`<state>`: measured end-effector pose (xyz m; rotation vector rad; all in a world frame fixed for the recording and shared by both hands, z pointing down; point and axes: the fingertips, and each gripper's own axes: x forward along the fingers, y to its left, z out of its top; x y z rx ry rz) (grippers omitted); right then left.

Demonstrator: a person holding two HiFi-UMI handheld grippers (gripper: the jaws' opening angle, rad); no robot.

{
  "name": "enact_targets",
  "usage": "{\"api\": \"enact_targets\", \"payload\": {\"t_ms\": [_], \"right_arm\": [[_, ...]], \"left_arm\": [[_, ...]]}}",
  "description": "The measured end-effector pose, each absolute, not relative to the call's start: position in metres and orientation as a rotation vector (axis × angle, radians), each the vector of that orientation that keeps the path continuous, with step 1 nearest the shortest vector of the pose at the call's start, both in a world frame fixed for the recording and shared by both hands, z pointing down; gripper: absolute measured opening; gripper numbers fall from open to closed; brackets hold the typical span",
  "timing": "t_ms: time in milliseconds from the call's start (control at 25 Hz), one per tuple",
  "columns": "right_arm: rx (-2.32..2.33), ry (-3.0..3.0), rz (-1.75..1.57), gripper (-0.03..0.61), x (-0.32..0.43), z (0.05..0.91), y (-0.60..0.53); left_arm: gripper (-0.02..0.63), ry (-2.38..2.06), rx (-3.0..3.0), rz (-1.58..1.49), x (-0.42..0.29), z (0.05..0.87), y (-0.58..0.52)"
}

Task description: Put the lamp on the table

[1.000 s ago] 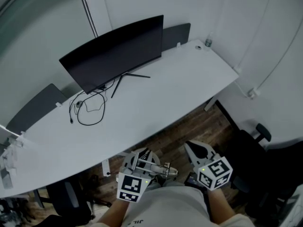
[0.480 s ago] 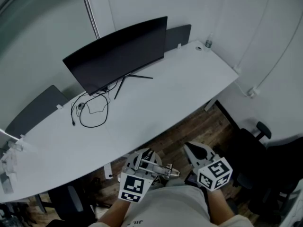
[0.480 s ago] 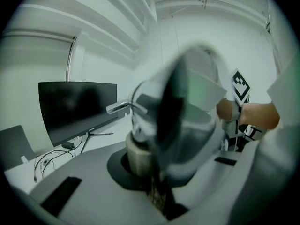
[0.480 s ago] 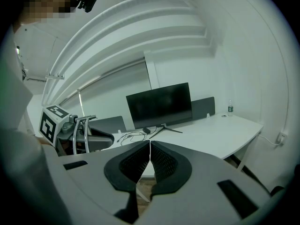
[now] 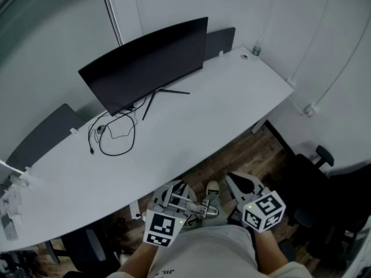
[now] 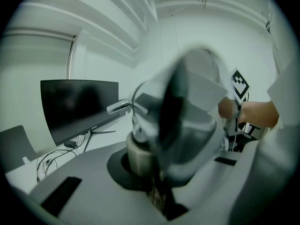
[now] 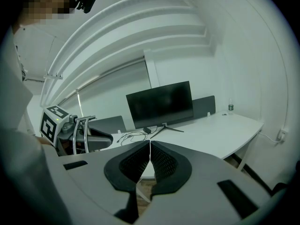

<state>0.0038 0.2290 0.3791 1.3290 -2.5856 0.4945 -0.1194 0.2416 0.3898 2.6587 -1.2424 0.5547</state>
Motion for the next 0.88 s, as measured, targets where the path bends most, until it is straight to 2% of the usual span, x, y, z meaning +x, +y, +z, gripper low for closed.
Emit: {"api": "enact_targets", "payload": {"t_ms": [880], "right_arm": [[1.291, -2.608, 0.503, 0.032, 0.028, 0.384, 0.128]], "left_arm": [[0.037, -1.241, 2.611, 0.546, -0.092, 0.405, 0.148]]}}
